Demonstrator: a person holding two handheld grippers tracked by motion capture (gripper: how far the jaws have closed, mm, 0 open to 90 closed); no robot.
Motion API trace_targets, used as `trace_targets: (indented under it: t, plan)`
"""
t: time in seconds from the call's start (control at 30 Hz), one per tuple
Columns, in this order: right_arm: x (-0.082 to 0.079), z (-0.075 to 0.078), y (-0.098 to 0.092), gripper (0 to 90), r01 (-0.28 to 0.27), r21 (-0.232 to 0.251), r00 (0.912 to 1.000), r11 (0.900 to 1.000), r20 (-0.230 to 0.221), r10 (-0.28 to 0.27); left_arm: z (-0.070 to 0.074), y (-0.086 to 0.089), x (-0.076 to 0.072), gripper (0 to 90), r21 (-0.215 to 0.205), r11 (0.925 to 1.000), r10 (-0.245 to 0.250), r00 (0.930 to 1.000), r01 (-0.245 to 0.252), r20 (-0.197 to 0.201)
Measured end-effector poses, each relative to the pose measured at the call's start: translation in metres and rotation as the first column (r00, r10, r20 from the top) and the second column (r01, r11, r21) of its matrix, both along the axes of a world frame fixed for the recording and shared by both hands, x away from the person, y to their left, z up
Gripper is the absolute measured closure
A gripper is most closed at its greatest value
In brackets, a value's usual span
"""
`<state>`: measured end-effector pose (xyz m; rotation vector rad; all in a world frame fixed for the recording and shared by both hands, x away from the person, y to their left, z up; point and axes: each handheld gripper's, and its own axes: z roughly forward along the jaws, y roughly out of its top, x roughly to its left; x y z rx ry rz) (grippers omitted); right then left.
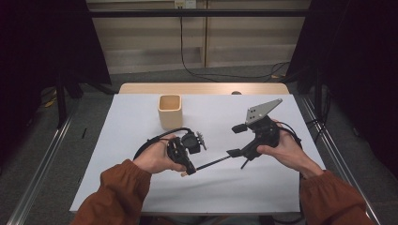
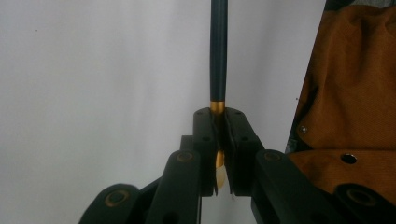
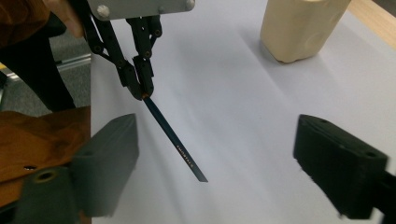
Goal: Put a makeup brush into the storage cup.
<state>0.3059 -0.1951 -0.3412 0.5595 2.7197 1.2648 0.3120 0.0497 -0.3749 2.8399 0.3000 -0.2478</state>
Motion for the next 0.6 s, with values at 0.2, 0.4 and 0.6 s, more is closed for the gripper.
trace_targets:
  t: [0.2,0.4,0.6]
  plan:
    - [0.005,-0.005,0.007,4.4,-0.081,-0.077,0.9962,0.994,-0.039,0.078,0.0,-0.003,0.0,84.2,0.021,0.9997,-0.015,0.9999,0.015,-0.001]
    - [0.011,-0.011,0.017,7.2,-0.148,-0.173,0.9863,0.974,-0.099,0.132,-0.004,-0.007,-0.001,84.2,0.044,0.9985,-0.034,0.9994,0.034,-0.001]
    - [0.011,-0.021,0.028,23.2,-0.253,-0.268,0.9612,0.93,-0.179,0.21,-0.006,-0.01,-0.003,84.2,0.05,0.9976,-0.047,0.9989,0.047,-0.007]
